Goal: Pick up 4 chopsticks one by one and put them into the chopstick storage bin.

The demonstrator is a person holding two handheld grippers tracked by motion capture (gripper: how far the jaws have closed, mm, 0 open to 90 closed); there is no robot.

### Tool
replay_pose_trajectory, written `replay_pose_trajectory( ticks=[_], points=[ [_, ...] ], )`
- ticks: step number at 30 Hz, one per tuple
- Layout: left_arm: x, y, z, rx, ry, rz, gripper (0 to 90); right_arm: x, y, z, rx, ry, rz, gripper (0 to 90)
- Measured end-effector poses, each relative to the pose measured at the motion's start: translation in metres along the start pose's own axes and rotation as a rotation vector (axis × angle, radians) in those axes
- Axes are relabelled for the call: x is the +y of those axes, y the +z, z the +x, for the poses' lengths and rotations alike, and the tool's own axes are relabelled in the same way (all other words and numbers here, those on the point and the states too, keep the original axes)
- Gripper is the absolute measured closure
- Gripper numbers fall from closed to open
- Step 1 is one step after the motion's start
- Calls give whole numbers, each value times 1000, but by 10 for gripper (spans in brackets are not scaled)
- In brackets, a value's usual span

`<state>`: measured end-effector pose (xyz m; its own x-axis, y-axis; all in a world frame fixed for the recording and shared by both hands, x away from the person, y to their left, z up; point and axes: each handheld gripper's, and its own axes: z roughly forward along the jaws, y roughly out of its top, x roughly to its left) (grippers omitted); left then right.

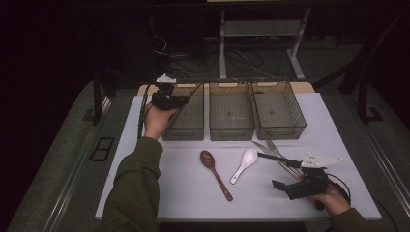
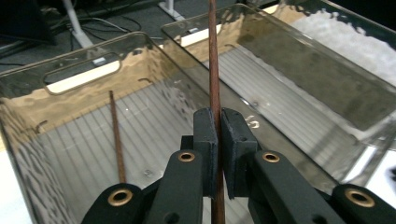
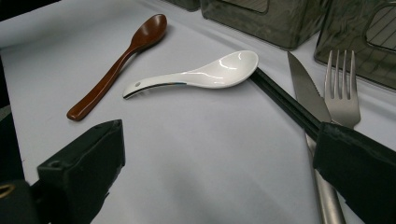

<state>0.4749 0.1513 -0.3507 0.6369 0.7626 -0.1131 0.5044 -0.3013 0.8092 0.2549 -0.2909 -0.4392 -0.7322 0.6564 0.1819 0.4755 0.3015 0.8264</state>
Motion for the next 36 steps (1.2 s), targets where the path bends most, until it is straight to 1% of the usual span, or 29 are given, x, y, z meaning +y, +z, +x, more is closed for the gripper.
replay_pose_trajectory(
  ticks=[1, 4, 6, 8, 9, 10, 11, 12, 15, 16, 18, 21, 23, 24, 25, 26, 28, 31, 34, 36],
  points=[
    [0, 1, 3, 2, 3, 3, 838, 0, 0, 0, 0, -1, 0, 20],
    [-2, 5, 8, 20, -19, -9, 837, 0, 0, 0, 2, 0, 0, 20],
    [-2, 8, 12, 34, -14, -3, 837, 0, 0, -1, 1, -1, -1, 20],
    [-3, 10, 16, 40, -28, -8, 836, 0, 0, -1, 2, 3, -1, 20],
    [-3, 11, 18, 47, -29, -8, 836, 0, 0, -1, 2, 5, -1, 20],
    [-4, 13, 19, 46, -45, -23, 836, 0, 0, -1, 2, 5, -1, 20],
    [-4, 14, 20, 42, -61, -27, 836, 0, 0, -1, 3, 4, -1, 20],
    [-4, 16, 21, 46, -54, -24, 836, 0, 0, -1, 2, 4, -1, 20],
    [-5, 21, 22, 57, -57, -22, 836, 0, -1, -1, 3, 5, -1, 20],
    [-6, 23, 22, 64, -63, -16, 836, 0, -1, -1, 3, 4, -2, 20],
    [-7, 27, 22, 65, -57, 6, 835, 0, -1, -1, 4, 6, -2, 20],
    [-9, 33, 22, 85, -56, 41, 834, -1, -1, -2, 4, 5, -4, 20],
    [-10, 36, 23, 86, -61, 60, 833, -1, -2, -2, 5, 4, -6, 20],
    [-10, 36, 23, 94, -61, 64, 832, -1, -2, -2, 5, 5, -7, 20],
    [-9, 37, 23, 94, -70, 70, 829, -1, -2, -2, 5, 6, -7, 20],
    [-9, 38, 23, 99, -71, 80, 805, -1, -2, -2, 5, 6, -7, 20],
    [-8, 39, 23, 105, -50, 98, 748, -1, -2, -2, 5, 8, -8, 20],
    [-8, 39, 22, 107, -64, 93, 699, -1, -2, -2, 6, 11, -9, 20],
    [-6, 38, 21, 116, -50, 96, 656, -1, -2, -2, 6, 12, -8, 20],
    [-4, 37, 19, 120, -48, 89, 631, -1, -2, -2, 7, 12, -9, 20]
  ],
)
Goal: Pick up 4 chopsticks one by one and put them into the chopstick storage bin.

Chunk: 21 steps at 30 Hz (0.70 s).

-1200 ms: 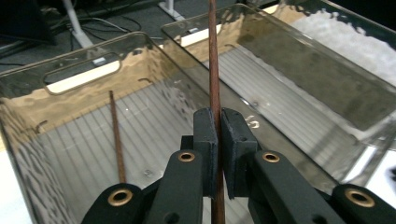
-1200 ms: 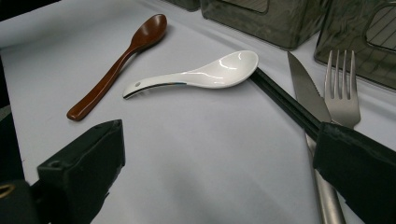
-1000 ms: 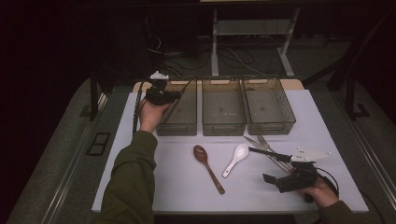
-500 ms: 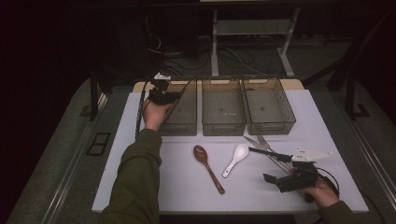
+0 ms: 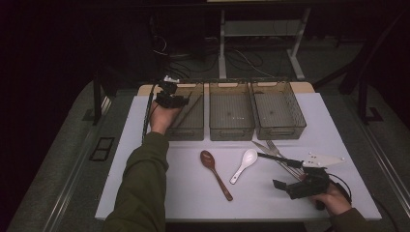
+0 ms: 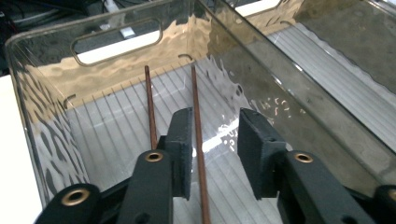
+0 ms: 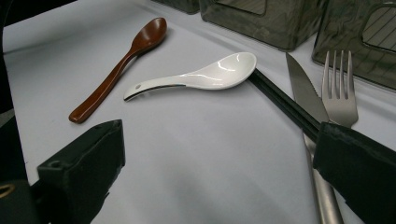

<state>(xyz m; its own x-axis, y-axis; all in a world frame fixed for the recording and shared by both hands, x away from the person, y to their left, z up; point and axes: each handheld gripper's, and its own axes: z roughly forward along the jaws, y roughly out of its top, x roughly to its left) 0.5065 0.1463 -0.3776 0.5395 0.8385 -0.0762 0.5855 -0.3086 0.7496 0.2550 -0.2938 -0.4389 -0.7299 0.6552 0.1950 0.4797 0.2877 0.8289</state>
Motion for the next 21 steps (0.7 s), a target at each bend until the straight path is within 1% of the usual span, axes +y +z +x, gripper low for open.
replay_pose_trajectory(
  ticks=[2, 4, 5, 7, 9, 11, 13, 15, 16, 17, 21],
  points=[
    [2, -2, -1, -6, 11, -5, 606, 0, 0, 0, -1, 2, 1, 20],
    [4, -4, -2, -3, 25, -5, 582, 0, 0, 0, -2, 3, 1, 20],
    [4, -4, -4, -7, 22, -16, 571, 0, 0, 0, -2, 2, 0, 20],
    [6, -5, -6, -8, 29, -23, 545, 0, 0, 0, -2, 2, 1, 20],
    [8, -8, -8, -21, 24, -39, 519, 0, 0, 0, -3, 4, 1, 20],
    [10, -11, -9, -26, 41, -42, 489, 0, 0, 0, -2, 5, -2, 20],
    [10, -15, -11, -45, 47, -51, 469, 0, -1, -1, -3, 8, -3, 20],
    [11, -19, -12, -50, 52, -62, 456, 0, -1, -1, -4, 8, -2, 20],
    [11, -21, -12, -62, 51, -62, 449, 0, -1, -1, -3, 12, -3, 20],
    [11, -23, -12, -70, 40, -70, 433, 0, -1, -1, -4, 13, -3, 20],
    [11, -31, -14, -91, 69, -60, 404, 0, -1, -2, -6, 20, -4, 20]
  ],
)
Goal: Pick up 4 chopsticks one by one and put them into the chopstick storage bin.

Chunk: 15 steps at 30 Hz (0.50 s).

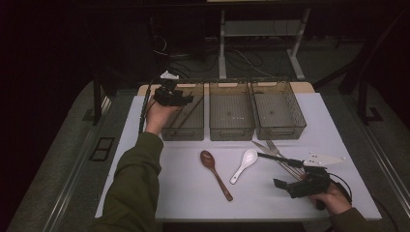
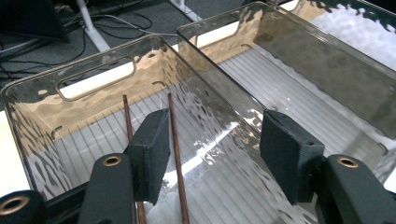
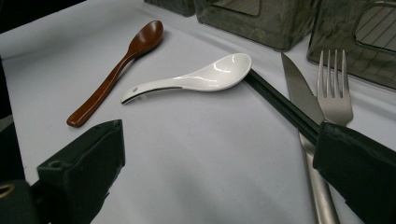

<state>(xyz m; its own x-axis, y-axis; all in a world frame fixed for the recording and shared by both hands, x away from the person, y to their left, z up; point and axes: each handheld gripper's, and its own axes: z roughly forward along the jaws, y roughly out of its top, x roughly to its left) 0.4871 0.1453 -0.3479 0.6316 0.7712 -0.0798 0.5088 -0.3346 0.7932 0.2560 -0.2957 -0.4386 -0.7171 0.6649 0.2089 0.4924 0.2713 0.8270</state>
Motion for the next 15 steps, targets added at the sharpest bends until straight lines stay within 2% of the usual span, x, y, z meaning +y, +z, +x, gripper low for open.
replay_pose_trajectory(
  ticks=[5, 7, 8, 9, 10, 14, 15],
  points=[
    [0, -9, -7, -27, 24, 13, 361, 0, -1, 0, -4, 6, -9, 20],
    [-1, -14, -10, -33, 32, 5, 356, 0, -1, 0, -4, 8, -11, 20],
    [-2, -15, -13, -37, 21, -14, 355, 0, -1, 0, -4, 8, -11, 20],
    [-3, -17, -13, -45, 34, -4, 346, 0, -1, 0, -6, 8, -10, 20],
    [-3, -17, -16, -52, 28, -8, 336, 0, -1, -1, -6, 8, -9, 20],
    [-6, -27, -23, -61, 92, 0, 322, 0, -1, -1, -6, 10, -12, 20],
    [-7, -29, -26, -66, 90, -3, 314, 0, -1, -1, -7, 10, -11, 20]
  ],
)
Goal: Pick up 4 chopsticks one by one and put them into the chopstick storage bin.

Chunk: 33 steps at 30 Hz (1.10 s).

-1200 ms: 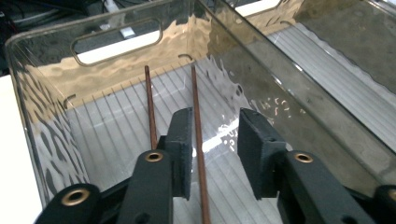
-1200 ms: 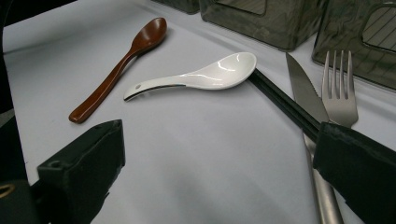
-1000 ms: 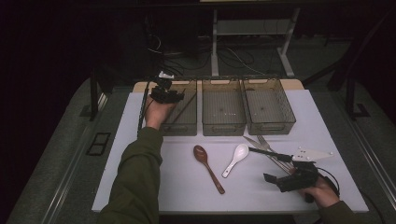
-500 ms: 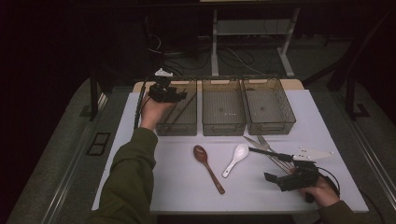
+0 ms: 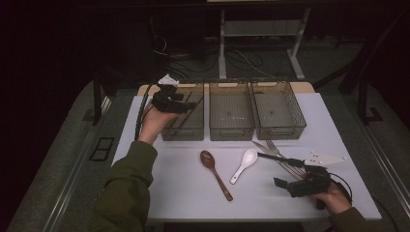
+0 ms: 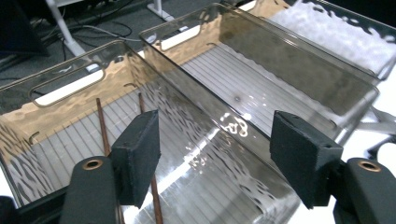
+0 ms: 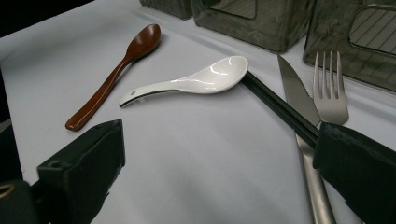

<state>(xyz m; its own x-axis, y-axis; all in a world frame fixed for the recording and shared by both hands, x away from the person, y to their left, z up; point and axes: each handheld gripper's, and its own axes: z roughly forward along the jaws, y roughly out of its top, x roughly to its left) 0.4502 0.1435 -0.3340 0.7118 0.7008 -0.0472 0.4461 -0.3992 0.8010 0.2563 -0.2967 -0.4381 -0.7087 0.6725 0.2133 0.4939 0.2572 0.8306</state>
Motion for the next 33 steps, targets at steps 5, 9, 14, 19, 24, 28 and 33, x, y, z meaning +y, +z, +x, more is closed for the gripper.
replay_pose_trajectory(
  ticks=[5, 9, 14, 19, 24, 28, 33],
  points=[
    [-8, -11, -13, -20, 16, -33, 302, 0, 0, 0, 2, -4, -1, 20],
    [-16, -18, -24, -36, 24, -58, 287, -1, -2, 0, -2, -2, -3, 20],
    [-29, -23, -41, -57, 42, -73, 269, -2, -4, 2, -3, -4, -9, 20],
    [-41, -29, -59, -89, 63, -84, 256, -2, -5, 2, -5, -6, -14, 20],
    [-54, -31, -78, -124, 91, -78, 230, -1, -6, 2, -3, -5, -15, 20],
    [-66, -31, -90, -147, 100, -85, 221, -1, -6, 2, -1, -7, -16, 20],
    [-77, -33, -101, -159, 116, -95, 200, -1, -6, 3, -2, -8, -17, 20]
  ],
)
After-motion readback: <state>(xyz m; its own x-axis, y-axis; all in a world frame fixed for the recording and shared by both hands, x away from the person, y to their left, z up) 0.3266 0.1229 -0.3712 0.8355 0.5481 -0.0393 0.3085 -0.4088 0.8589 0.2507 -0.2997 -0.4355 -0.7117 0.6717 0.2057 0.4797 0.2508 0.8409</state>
